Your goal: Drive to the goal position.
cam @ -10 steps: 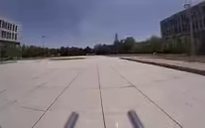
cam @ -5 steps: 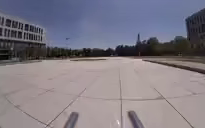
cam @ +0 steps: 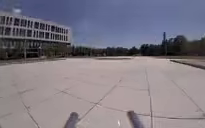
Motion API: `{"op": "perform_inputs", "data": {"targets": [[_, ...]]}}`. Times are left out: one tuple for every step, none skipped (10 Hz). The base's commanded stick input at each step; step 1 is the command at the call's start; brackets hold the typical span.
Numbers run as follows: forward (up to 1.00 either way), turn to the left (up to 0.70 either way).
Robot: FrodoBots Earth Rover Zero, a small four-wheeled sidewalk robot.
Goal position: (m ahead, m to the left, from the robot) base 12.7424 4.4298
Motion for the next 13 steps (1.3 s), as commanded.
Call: {"op": "perform_inputs", "data": {"targets": [[0.70, 0.01], [0.70, 0.01], [0.70, 0.01], [0.70, 0.03], [0.70, 0.00], [0.70, -0.10], [0.70, -0.34], [0.70, -0.34], [0.70, -0.25], [0.70, 0.01], [0.70, 0.01], [0.70, 0.01], [0.70, 0.01]]}}
